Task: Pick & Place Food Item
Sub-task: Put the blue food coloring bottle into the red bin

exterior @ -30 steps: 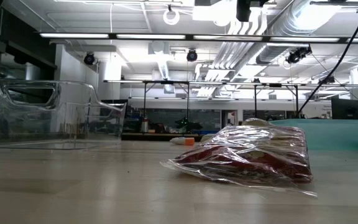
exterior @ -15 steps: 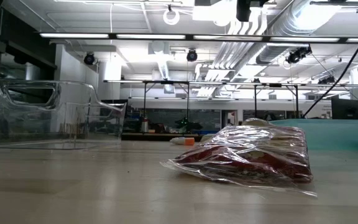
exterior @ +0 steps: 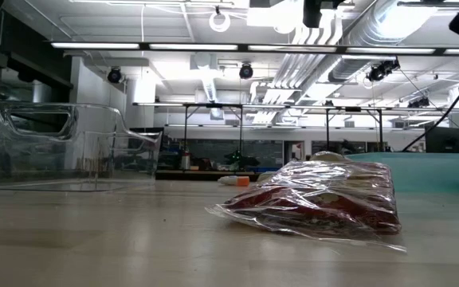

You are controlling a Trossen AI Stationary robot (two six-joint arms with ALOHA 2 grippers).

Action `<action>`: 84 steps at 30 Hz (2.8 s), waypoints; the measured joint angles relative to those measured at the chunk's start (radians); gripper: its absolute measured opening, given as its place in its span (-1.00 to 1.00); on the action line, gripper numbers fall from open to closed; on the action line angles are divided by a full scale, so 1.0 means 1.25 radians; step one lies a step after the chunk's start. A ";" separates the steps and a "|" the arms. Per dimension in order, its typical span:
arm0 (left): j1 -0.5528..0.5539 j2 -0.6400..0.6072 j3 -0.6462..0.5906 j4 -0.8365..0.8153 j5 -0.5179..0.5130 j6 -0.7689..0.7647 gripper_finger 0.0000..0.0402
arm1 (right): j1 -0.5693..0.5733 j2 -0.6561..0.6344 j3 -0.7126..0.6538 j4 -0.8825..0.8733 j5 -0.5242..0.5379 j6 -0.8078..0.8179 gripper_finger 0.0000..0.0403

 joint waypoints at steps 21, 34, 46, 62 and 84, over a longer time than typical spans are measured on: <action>0.000 0.000 0.000 0.000 0.000 -0.001 -0.14 | -0.004 -0.016 0.000 -0.008 0.065 -0.060 -0.40; 0.000 0.000 0.000 0.000 0.000 -0.001 -0.14 | -0.106 -0.016 0.000 -0.071 0.138 -0.071 -0.40; 0.000 0.000 0.000 0.000 0.000 -0.001 -0.14 | -0.368 -0.016 0.000 -0.084 0.136 -0.166 -0.40; 0.000 0.000 0.000 -0.003 0.000 -0.001 -0.14 | -0.714 -0.016 0.000 -0.085 0.126 -0.272 -0.40; 0.022 -0.001 0.000 -0.022 0.000 -0.048 -0.14 | -0.794 -0.016 0.000 -0.096 0.035 -0.290 -0.40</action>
